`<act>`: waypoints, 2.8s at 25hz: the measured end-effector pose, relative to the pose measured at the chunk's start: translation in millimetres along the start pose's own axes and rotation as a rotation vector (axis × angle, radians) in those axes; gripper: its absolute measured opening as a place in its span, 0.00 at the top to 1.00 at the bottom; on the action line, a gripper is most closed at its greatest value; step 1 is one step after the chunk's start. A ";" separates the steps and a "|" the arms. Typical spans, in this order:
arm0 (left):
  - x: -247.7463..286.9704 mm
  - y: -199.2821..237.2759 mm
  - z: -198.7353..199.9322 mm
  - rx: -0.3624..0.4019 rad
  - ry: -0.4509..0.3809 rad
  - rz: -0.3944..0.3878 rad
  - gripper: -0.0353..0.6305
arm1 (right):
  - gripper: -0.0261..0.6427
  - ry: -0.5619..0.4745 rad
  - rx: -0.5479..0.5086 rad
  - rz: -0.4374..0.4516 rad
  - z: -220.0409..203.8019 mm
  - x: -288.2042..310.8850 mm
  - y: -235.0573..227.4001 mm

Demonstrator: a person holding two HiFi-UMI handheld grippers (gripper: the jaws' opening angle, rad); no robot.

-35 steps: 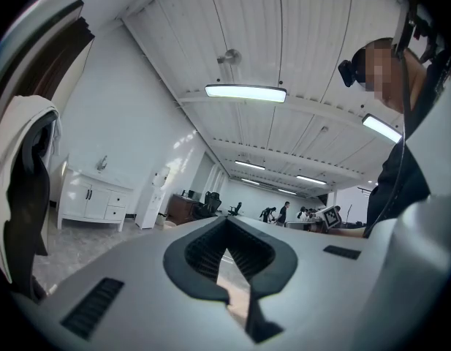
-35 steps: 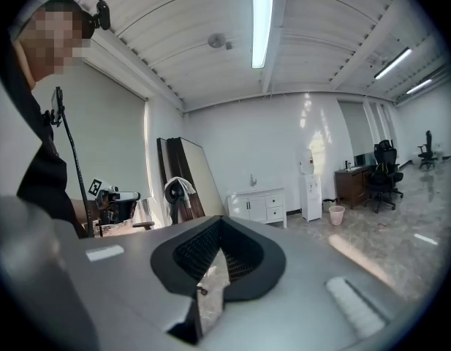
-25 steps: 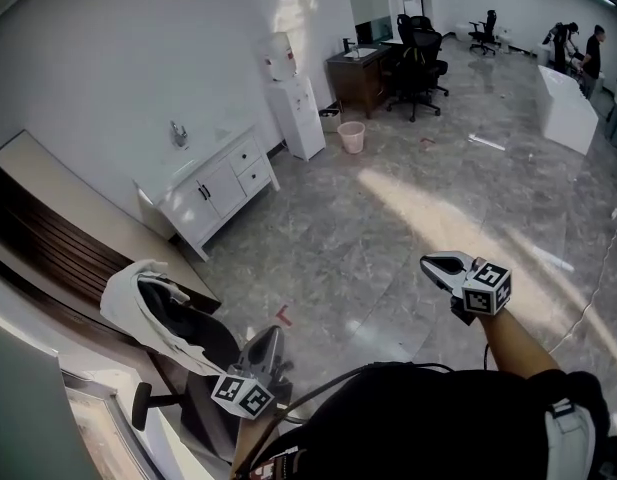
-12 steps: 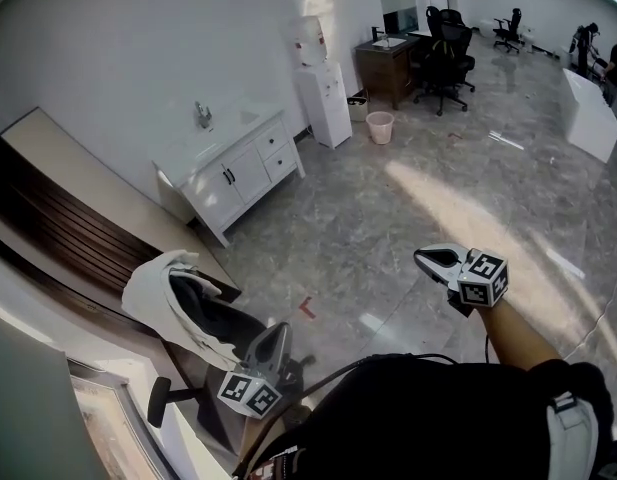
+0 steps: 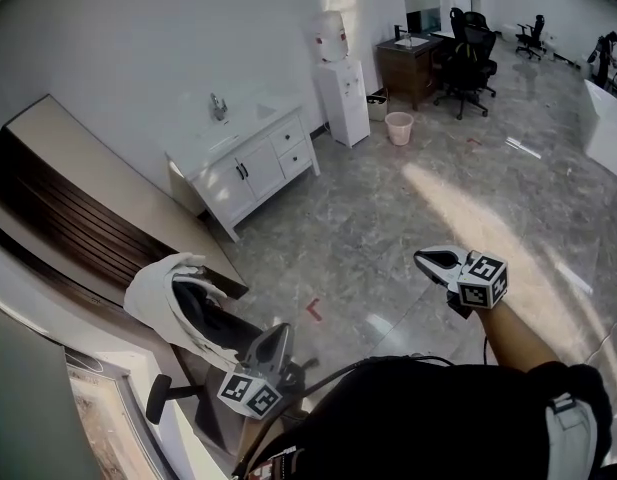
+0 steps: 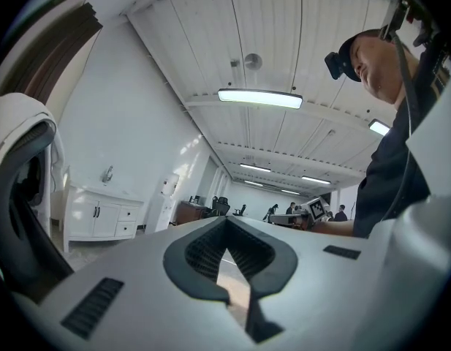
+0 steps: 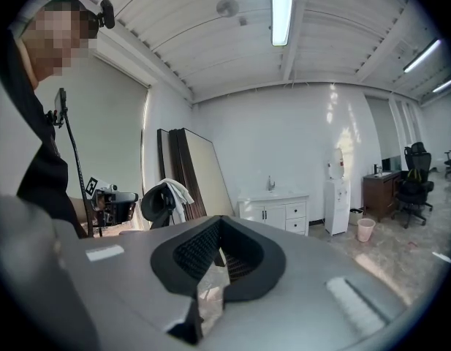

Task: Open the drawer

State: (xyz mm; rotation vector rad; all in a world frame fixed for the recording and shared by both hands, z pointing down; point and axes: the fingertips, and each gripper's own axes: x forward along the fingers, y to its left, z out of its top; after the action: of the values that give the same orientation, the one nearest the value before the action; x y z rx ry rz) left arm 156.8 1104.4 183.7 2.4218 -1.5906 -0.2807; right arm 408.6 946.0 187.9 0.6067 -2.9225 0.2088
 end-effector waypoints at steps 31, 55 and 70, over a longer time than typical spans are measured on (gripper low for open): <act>290.6 7.8 -18.4 0.004 -0.009 0.155 0.95 | 0.97 0.003 -0.005 0.080 21.7 -5.4 -313.8; 316.9 252.3 83.4 0.014 -0.016 0.021 0.95 | 0.97 -0.036 -0.017 -0.030 89.7 231.1 -305.2; 331.0 333.3 78.5 -0.003 -0.019 0.172 0.95 | 0.97 -0.009 -0.017 0.135 98.1 355.8 -352.5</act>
State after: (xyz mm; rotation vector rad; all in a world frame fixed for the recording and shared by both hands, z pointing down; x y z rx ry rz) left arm -27.2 665.3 195.6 2.2673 -1.7916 -0.2751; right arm 216.9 473.1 190.8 0.4084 -2.9733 0.1969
